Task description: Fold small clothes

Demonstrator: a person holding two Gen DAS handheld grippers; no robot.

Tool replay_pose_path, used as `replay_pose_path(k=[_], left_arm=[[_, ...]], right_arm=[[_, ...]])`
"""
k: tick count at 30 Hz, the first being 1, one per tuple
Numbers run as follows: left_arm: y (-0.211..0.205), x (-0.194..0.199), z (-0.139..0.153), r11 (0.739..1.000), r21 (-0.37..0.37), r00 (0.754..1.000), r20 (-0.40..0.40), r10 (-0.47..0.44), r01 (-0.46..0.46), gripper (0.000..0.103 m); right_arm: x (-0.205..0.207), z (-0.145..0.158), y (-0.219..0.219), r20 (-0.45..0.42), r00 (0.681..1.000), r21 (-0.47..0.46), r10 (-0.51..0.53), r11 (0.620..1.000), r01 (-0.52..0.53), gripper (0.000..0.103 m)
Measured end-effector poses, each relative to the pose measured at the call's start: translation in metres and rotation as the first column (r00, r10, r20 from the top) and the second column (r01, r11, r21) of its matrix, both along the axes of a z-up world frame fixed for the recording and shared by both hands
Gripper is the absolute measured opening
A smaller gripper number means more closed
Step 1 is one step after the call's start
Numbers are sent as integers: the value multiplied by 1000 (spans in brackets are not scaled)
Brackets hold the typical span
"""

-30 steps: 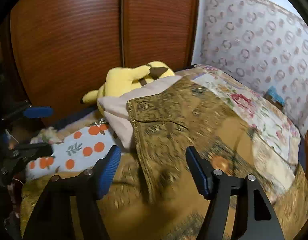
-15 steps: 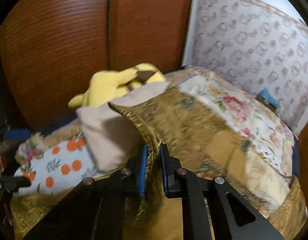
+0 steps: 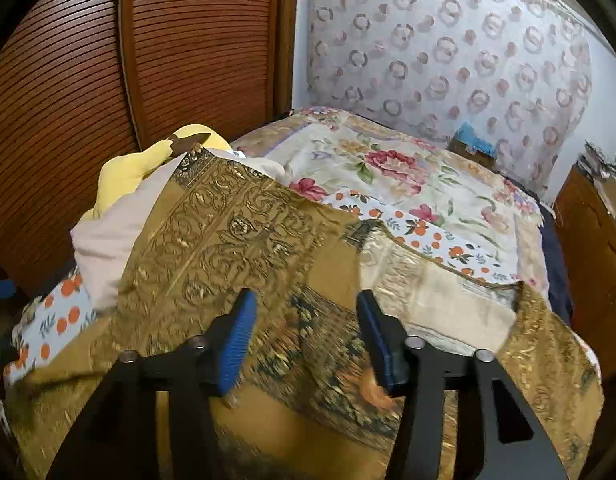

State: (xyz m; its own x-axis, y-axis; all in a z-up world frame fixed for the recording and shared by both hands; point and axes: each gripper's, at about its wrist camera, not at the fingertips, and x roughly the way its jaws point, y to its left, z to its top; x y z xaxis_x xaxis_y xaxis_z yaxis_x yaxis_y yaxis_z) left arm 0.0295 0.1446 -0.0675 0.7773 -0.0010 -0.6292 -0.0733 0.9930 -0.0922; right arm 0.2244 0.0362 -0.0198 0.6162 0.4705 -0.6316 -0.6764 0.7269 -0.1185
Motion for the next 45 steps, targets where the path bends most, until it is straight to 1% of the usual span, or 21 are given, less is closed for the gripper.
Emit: replay_pose_path(k=[1,3,4,9,13,18,19,22,25,27,30,34,37,39,41,43,45], left_arm=[[-2,2,0,1000,0,1000,1,-4,4,84],[-7,6,2,1000,0,1000,3,-13,13,84],[-10,9,2,1000,0,1000,4,-20,20,84],[-27,23,1,998,9,998,-9,-68,68,84],[-40,38,-5,994,17,993,-43,-108,108,84],[-60,53,-10,987,25,986,-63,-154,156,84],[-64,55,-10,986,29,985,-64,-161,164,84],[-77,61,-9,981,28,979,-66,-192,194,84],[-88,69,-12,972,26,970,-85,-229,232,84],[-97,75,-16,969,41,965,-112,-239,245,84],[-106,81,-22,963,54,956,-148,-254,264,84],[-114,86,-28,957,59,947,-179,-268,283,84],[-118,88,-33,954,51,940,-196,-279,294,84],[-121,90,-36,950,52,933,-210,-291,308,84],[-126,88,-38,945,76,931,-214,-295,317,85],[-129,89,-38,942,73,927,-215,-306,328,85],[-132,90,-38,940,69,925,-220,-311,333,88]], right_arm=[[-3,3,-8,-2,1000,10,7,1000,-7,62],[-10,6,-28,1,1000,16,0,1000,0,70],[-10,7,-39,0,1000,20,-6,1000,6,71],[-17,1,-97,-20,997,35,-75,997,75,72],[-35,-1,-150,3,991,27,-133,991,132,72],[-67,-5,-222,-1,970,63,-242,968,242,72],[-70,-5,-229,-3,967,65,-256,965,256,72],[-82,-15,-264,-25,947,62,-321,945,322,72],[-90,-24,-295,-49,924,59,-380,922,382,72],[-92,-28,-310,-63,907,58,-417,905,421,72],[-94,-37,-336,-97,870,58,-483,870,489,72],[-90,-44,-345,-157,842,83,-516,842,532,72],[-87,-44,-350,-214,829,127,-517,827,548,72],[-89,-41,-352,-231,825,137,-517,822,553,71],[-89,-39,-364,-250,822,145,-511,820,554,70],[-89,-38,-367,-267,818,144,-509,819,556,67],[-90,-38,-369,-279,819,139,-502,823,551,59]])
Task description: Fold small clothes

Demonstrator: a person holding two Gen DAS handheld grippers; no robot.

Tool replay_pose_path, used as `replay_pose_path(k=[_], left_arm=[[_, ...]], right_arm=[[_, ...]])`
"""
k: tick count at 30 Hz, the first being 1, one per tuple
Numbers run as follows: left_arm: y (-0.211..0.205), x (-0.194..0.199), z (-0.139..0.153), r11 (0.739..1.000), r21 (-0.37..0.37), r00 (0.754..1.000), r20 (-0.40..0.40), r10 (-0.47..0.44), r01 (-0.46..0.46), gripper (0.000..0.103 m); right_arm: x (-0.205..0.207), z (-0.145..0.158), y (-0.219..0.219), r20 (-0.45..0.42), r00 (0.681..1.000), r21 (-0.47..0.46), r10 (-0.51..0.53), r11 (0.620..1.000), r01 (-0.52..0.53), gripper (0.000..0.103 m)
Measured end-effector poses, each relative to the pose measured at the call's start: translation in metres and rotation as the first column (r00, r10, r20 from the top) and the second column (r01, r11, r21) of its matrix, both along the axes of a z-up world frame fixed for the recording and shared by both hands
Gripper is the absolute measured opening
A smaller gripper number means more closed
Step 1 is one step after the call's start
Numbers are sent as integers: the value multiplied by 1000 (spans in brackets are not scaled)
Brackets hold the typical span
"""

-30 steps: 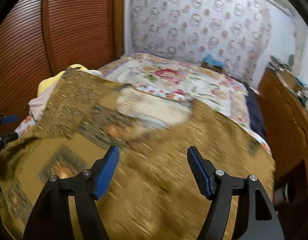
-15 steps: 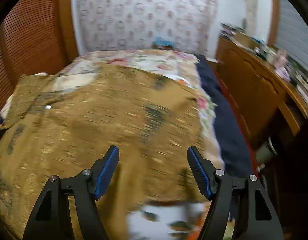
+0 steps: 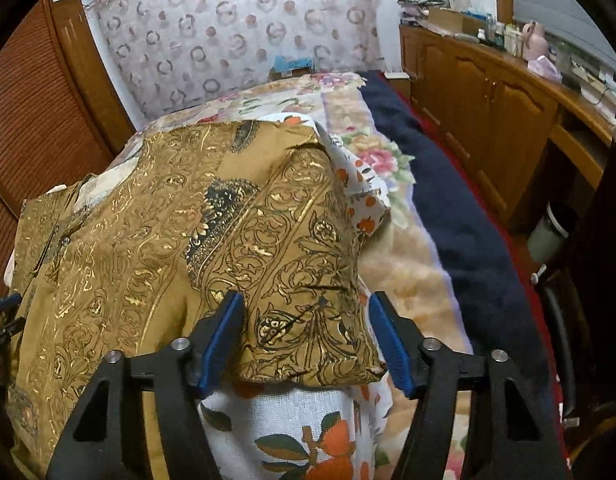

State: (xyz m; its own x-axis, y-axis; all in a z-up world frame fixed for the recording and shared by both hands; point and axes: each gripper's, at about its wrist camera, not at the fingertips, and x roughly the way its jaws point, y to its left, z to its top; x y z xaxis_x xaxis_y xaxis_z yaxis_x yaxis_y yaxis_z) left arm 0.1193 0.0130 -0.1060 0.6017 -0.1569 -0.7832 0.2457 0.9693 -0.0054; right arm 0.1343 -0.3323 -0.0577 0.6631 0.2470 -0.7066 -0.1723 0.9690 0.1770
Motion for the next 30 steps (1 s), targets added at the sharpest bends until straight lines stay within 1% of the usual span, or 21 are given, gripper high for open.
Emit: replay_pose_path(k=[1,2,3,4,5,7,8,10,12,14,16,20,21,24,27,30], left_arm=[[-1,0,0,1000,0,1000,-2,-3,3,89],[-2,0,-1,1000,-1,1000,-8,-12,12,94],[-3,1,-2,1000,2,1000,-14,-19,19,99],[-5,2,-3,1000,6,999,-18,-27,28,102],[-6,2,-3,999,10,999,-21,-33,33,103],[-6,2,-3,999,10,999,-22,-34,34,103],[-6,1,-3,999,9,999,-22,-33,34,103],[-6,2,-3,999,11,999,-21,-34,34,103],[-6,2,-3,999,10,999,-22,-34,34,103],[-6,2,-3,999,10,999,-22,-33,34,103],[-6,2,-3,999,10,999,-22,-34,34,103],[-6,2,-3,999,10,999,-22,-33,34,103],[-6,2,-3,999,10,999,-22,-33,34,103],[-6,2,-3,999,10,999,-22,-34,34,103],[-6,2,-3,999,10,999,-22,-34,34,103],[-6,2,-3,999,10,999,-22,-33,34,103]], right_arm=[[10,0,-6,-5,1000,1,2,1000,-2,57],[13,-1,-10,-8,1000,-5,0,1000,-1,52],[18,-3,-10,-6,1000,-12,2,1000,-2,49],[18,-1,-9,-3,1000,-14,9,1000,-9,47],[25,-1,-4,-4,1000,-14,12,1000,-13,42],[23,0,-2,-1,1000,-27,15,1000,-15,36],[24,1,-1,2,1000,-35,17,999,-17,30],[23,0,1,12,1000,-72,17,997,-16,24],[22,1,3,24,999,-101,21,995,-19,11],[18,6,6,45,998,-117,34,993,-28,6],[14,14,11,78,996,-139,43,990,-32,5],[7,43,32,179,980,-182,90,982,-57,5],[5,53,43,203,972,-182,115,980,-78,5],[4,67,74,239,953,-176,185,974,-145,5],[-1,66,107,237,936,-176,260,959,-222,5],[-3,51,128,209,931,-170,299,949,-266,5]])
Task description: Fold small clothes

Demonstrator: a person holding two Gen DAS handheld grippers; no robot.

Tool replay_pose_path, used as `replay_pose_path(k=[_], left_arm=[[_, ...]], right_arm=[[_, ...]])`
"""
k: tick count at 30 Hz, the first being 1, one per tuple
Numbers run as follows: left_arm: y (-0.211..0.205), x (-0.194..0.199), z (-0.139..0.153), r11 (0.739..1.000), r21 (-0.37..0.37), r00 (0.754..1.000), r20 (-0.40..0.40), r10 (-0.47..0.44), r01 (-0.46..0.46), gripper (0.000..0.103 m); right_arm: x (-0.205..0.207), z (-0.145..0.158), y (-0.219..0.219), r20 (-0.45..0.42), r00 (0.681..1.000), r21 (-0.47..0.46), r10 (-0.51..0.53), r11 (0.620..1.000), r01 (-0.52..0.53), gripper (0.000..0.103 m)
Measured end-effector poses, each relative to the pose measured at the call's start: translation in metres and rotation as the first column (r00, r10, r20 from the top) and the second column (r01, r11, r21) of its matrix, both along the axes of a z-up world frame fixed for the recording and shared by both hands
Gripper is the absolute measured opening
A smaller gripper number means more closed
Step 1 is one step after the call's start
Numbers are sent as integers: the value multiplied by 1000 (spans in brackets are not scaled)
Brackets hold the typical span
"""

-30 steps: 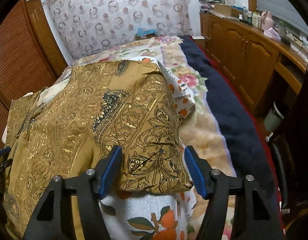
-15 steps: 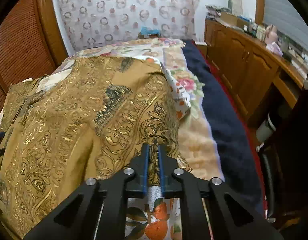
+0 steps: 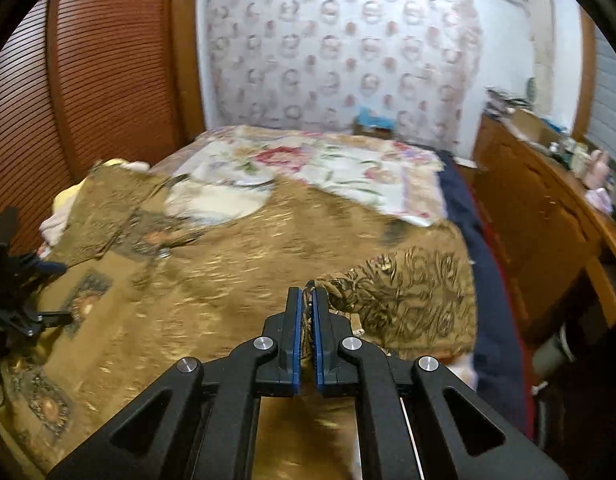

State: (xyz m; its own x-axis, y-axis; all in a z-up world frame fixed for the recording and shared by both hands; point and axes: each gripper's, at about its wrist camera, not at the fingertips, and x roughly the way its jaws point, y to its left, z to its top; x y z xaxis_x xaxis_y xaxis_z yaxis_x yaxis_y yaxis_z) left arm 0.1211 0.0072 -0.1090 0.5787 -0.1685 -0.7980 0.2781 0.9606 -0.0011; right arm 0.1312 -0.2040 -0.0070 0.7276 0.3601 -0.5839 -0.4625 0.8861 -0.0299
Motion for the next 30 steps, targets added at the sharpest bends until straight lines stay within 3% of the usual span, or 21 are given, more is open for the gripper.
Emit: replay_pose_path(k=[5,7,9,15,19,22,30], left_arm=[[0,0,0,1000,0,1000,0,0,0,103],[0,0,0,1000,0,1000,0,0,0,103],[0,0,0,1000,0,1000,-1,0,0,103],[1,0,1,1000,4,1000,4,9,-9,103],[4,-7,13,999,-7,998,51,36,-36,103],[5,-19,33,998,-48,993,107,49,-44,103],[-1,-41,70,994,-110,978,203,42,-20,103]], right_arm=[[0,-30,12,-62,998,-36,19,999,-21,7],[3,-36,10,-80,997,-43,23,999,-27,15],[6,-34,5,-86,996,-36,25,999,-29,38],[-9,-13,-22,-36,999,2,7,1000,-7,53],[-4,-1,-48,-16,997,40,-69,997,70,59],[12,0,-71,-55,993,104,-106,988,111,59],[65,-32,-84,-180,952,60,-247,963,261,59]])
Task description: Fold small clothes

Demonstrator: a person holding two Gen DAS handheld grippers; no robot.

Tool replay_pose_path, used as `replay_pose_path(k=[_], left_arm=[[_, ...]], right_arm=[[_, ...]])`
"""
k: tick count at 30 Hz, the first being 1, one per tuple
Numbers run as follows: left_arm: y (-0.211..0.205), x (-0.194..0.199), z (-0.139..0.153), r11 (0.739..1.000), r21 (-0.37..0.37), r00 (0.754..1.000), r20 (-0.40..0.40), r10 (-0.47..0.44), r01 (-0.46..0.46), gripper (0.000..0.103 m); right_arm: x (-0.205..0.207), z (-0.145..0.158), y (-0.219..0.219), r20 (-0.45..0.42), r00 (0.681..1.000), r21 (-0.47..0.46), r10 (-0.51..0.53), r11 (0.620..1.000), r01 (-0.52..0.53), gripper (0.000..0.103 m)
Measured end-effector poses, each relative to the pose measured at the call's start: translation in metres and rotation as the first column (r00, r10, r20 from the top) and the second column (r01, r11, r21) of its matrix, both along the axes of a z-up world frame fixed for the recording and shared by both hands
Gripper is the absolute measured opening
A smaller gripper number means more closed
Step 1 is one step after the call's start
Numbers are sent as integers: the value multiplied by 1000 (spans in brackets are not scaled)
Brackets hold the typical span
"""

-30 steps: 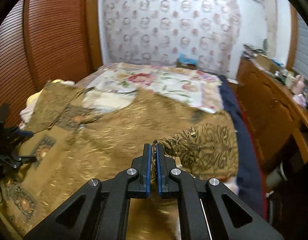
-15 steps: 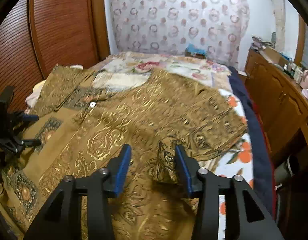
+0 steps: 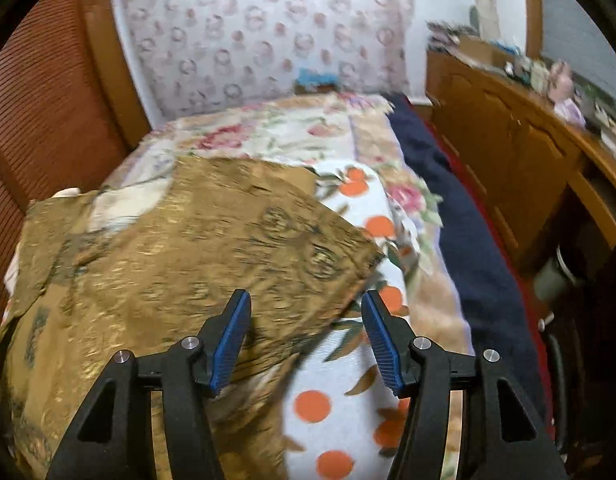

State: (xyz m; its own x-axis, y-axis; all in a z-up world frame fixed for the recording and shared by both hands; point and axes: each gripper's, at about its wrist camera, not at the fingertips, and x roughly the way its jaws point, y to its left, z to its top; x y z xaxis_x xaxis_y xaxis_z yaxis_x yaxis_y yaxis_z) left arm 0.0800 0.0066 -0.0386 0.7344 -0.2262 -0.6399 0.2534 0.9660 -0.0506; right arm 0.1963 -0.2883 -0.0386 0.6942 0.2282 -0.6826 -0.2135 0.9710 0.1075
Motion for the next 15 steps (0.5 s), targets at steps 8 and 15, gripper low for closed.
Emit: replay_pose_path(k=[8,15], left_arm=[[-9,-3,-1,1000,14,1000,8,-6,6,103],[-4,-3,-5,1000,6,1000,-7,9,-9,103]], right_arm=[[23,-10,24,-3,999,-65,46,997,-46,29],[12,19,23,69,992,-56,102,994,-99,6]])
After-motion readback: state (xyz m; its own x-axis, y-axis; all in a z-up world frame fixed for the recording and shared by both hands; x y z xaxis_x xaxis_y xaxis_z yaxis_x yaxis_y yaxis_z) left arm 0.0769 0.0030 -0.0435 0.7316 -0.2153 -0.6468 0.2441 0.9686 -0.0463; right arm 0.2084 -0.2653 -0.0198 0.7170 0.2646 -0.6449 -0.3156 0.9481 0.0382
